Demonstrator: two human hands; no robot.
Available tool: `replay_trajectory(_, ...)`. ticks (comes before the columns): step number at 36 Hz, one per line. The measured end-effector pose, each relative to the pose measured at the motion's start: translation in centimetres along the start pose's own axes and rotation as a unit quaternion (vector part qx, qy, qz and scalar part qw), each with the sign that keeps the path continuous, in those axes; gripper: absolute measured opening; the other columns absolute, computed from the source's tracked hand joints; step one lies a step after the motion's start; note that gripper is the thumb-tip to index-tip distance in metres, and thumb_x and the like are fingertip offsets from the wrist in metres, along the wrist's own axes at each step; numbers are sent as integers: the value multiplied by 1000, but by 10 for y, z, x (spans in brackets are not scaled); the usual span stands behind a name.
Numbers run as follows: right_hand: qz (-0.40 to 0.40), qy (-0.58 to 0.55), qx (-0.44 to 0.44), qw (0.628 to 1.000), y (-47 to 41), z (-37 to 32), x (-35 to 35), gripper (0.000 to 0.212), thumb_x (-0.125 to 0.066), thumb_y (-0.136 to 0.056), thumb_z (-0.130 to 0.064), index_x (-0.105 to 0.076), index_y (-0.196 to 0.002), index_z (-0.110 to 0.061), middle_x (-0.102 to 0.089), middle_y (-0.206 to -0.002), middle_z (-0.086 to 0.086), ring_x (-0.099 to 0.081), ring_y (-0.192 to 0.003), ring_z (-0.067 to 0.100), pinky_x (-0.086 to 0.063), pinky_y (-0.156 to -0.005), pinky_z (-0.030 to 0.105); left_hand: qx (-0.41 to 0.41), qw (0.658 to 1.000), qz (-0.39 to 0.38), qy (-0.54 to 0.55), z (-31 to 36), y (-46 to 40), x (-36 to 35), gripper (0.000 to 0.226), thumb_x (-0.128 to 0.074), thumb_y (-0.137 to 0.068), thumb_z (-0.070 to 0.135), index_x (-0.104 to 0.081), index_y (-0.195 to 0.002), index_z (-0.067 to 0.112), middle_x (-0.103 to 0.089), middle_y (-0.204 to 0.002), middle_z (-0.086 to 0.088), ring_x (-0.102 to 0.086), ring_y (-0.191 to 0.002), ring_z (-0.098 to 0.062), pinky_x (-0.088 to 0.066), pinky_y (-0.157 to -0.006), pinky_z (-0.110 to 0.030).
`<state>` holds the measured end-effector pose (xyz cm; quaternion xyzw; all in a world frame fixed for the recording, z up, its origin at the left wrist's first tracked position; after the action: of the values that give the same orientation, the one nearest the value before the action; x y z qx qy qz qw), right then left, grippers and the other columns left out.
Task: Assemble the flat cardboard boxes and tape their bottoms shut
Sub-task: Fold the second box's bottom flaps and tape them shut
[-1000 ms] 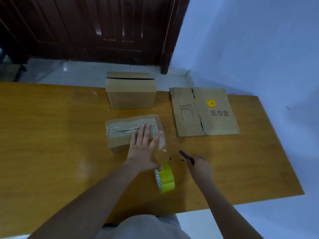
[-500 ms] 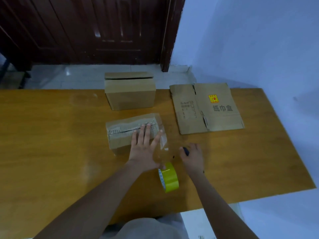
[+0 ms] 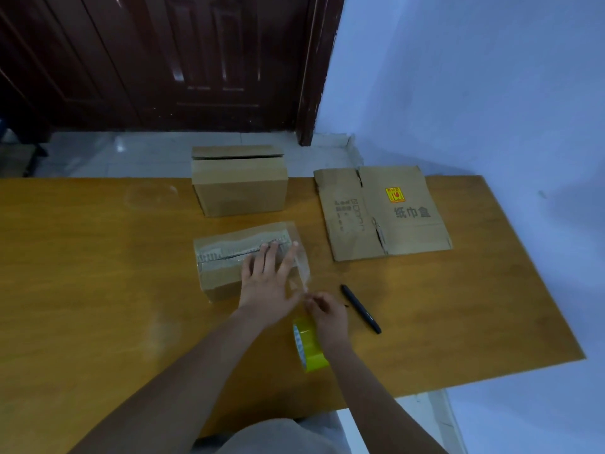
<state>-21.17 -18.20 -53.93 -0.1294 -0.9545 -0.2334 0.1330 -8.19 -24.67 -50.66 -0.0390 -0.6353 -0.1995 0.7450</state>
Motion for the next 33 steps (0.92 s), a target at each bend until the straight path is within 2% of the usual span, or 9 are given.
replay_trajectory(3,10,-4,-9,1000,0,1,-1,18,-57,-93,-11,-64,-82,-23,-64,-80,-6,-59,-77,9,-48,-73,22,48,997,61,16,1,-6,9,83,-6,-83,63,-12,-152,17,-33,-145,-7,-30,-133,-26,-21,-108,-44)
replay_trajectory(6,15,-6,-6,1000,3,1,-1,23,-57,-93,-10,-62,-78,-27,-64,-77,-6,-60,-76,9,-49,-75,27,54,996,63,-23,1,-12,6,75,-29,-92,61,-20,-150,14,-41,-136,-7,-38,-124,-27,-27,-103,-44)
replay_trajectory(11,17,25,20,999,4,-2,-3,26,-57,-92,-10,-60,-76,-31,-63,-75,-11,-58,-72,3,-47,-72,23,60,991,100,-71,-2,-17,1,75,-50,-77,61,-54,-132,9,-58,-105,-11,-52,-94,-28,-46,-83,-47)
replay_trajectory(14,21,44,31,998,4,-2,-5,29,-58,-91,-10,-59,-74,-32,-62,-71,-10,-56,-66,-3,-44,-65,15,71,990,95,-78,-2,-19,1,76,-50,-81,59,-47,-137,9,-55,-111,-11,-43,-100,-27,-43,-87,-47)
replay_trajectory(17,35,48,32,998,7,0,-4,34,-59,-89,-4,-57,-69,-31,-60,-66,-10,-54,-61,-6,-40,-57,10,64,993,48,-83,-1,-19,0,75,-37,-96,50,-3,-151,11,-29,-141,-7,-28,-127,-27,-23,-107,-45)
replay_trajectory(19,39,47,44,997,10,2,-2,37,-60,-89,-2,-56,-67,-32,-60,-65,-9,-55,-62,-3,-40,-56,10,62,992,48,-100,-2,-19,-2,75,-35,-98,48,4,-151,12,-23,-145,-7,-24,-132,-27,-19,-109,-44)
replay_trajectory(21,36,52,54,997,12,2,-1,37,-60,-89,-3,-56,-68,-33,-61,-65,-9,-56,-64,1,-41,-57,13,66,988,75,-114,-5,-19,-3,80,-49,-91,51,-14,-151,11,-37,-139,-6,-30,-124,-27,-26,-104,-44)
replay_trajectory(24,35,52,57,996,11,2,-1,34,-59,-89,-5,-58,-70,-33,-61,-67,-8,-56,-64,1,-42,-58,14,57,979,140,-140,-9,-23,-10,84,-76,-69,51,-49,-136,10,-58,-114,-7,-37,-103,-27,-30,-88,-43)
replay_trajectory(33,32,-2,4,999,5,-1,8,25,-58,-90,-6,-62,-73,-24,-65,-74,-4,-62,-73,11,-49,-68,20,18,978,192,-84,-13,-20,-9,86,-83,-61,46,-54,-132,8,-59,-110,-10,-44,-100,-28,-46,-83,-47)
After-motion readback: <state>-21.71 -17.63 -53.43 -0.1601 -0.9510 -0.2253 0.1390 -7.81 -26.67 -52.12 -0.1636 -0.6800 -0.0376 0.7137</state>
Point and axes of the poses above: each hand's wrist, its own y-axis away from the middle knuckle, its own x-axis out of the back of the hand, z = x × y, the point moved 3 cm from there along -y, towards the middle knuckle
